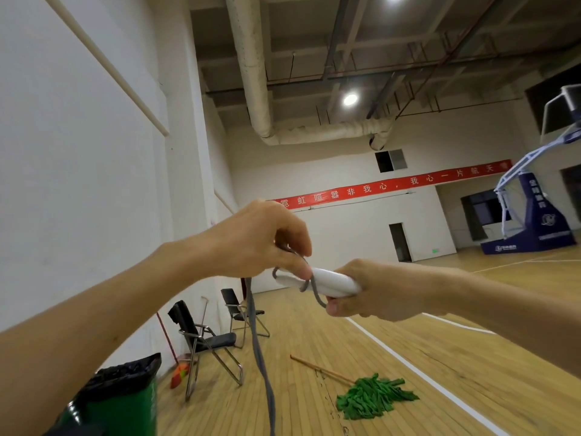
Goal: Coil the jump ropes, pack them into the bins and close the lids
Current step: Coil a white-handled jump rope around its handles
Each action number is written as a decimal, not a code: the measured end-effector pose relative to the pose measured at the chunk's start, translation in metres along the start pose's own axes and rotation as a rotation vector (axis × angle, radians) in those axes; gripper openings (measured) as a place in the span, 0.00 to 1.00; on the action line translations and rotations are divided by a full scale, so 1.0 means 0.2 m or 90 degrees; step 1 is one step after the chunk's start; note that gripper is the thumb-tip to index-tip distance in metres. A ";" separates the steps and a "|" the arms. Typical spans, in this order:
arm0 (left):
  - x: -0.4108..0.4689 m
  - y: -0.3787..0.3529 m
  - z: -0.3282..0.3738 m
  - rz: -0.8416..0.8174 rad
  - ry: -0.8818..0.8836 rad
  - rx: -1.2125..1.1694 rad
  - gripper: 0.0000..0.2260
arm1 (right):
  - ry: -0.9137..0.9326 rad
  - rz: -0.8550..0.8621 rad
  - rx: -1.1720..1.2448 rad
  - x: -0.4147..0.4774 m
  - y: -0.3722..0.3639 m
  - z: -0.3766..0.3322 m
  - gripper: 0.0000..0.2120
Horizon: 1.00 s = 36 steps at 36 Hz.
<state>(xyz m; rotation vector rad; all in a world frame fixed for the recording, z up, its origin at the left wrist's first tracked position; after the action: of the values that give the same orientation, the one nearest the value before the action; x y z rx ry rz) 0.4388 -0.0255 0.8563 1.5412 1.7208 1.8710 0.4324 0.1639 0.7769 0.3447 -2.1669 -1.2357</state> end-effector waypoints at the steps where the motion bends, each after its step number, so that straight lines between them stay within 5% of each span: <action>1: 0.00 0.01 0.00 -0.044 0.020 -0.053 0.06 | 0.017 -0.005 -0.030 -0.01 0.00 0.00 0.06; 9: -0.05 0.02 -0.03 -0.234 0.101 -0.343 0.03 | 0.083 -0.065 -0.106 -0.05 0.01 -0.06 0.08; 36: -0.09 -0.13 -0.09 -0.245 0.136 -0.765 0.15 | 0.175 -0.057 0.062 -0.01 0.05 -0.11 0.05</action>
<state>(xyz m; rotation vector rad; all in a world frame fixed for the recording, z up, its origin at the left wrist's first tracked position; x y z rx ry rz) 0.4200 -0.0417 0.8295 0.5065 0.5334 2.1701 0.4483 0.1556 0.7937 0.6211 -1.9955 -1.0625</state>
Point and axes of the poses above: each hand's wrist, its own x-axis towards the middle knuckle, its own y-axis out of the back of the hand, z = x × y, the point moved 1 cm from there along x, towards the middle knuckle, and after that the axes turned 3 degrees about y, right-handed, at the moved point
